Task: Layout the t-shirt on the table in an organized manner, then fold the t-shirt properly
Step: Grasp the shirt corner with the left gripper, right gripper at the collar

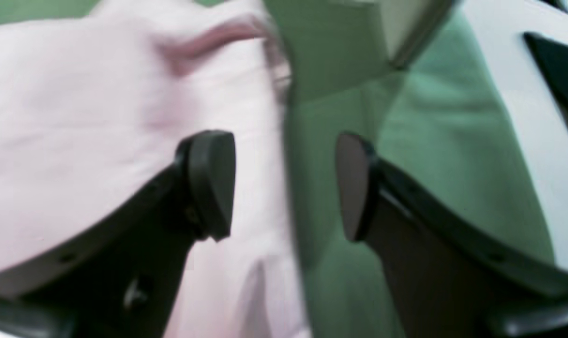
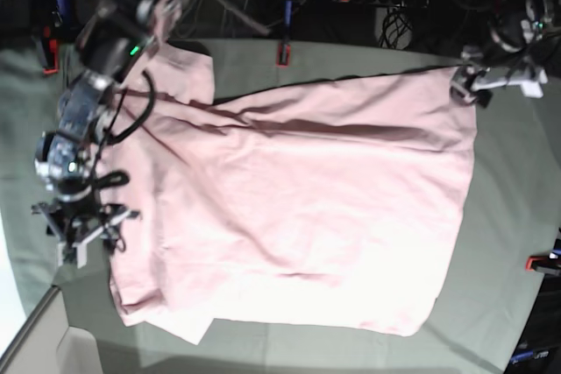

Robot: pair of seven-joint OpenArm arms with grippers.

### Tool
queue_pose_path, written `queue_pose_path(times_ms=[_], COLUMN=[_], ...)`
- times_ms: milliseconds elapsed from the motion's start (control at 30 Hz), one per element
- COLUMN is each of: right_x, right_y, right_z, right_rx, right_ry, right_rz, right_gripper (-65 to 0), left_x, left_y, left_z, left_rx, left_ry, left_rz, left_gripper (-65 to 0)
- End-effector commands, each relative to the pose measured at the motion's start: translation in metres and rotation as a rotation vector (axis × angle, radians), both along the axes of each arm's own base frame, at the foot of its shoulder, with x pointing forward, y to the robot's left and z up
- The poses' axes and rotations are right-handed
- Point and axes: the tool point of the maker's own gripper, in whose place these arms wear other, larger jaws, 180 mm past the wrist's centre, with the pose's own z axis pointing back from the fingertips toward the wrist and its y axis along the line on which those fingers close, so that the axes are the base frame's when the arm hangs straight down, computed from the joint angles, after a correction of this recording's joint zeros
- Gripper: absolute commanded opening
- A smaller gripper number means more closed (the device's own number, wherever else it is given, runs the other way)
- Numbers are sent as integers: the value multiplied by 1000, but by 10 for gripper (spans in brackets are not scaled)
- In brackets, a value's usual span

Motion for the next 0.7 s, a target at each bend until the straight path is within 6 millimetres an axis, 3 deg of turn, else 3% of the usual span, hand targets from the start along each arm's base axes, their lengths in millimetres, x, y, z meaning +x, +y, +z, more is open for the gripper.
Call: queue_pose_path(times_ms=[0,133,300,467,667], right_x=[1,-32,-62,-89,-117], right_y=[-2,11,8,6,5], right_z=[17,6,0,-4,-6], right_rx=[-19,-37,-72,-64,-48], right_ry=[-42,13,48,59,68], right_rz=[10,53,49,42,37], right_gripper=[-310,-311,-311,-311,-311], left_x=[2,10,21,15,10], left_y=[6,-1,0,8,11], left_z=[8,17,23,12,6], left_rx=[25,20,29,95,141], left_ry=[-17,-53,-77,-25,2], left_rz=[-12,-12,-21,-34,-42], left_gripper=[-98,-98,-98,-103,-209])
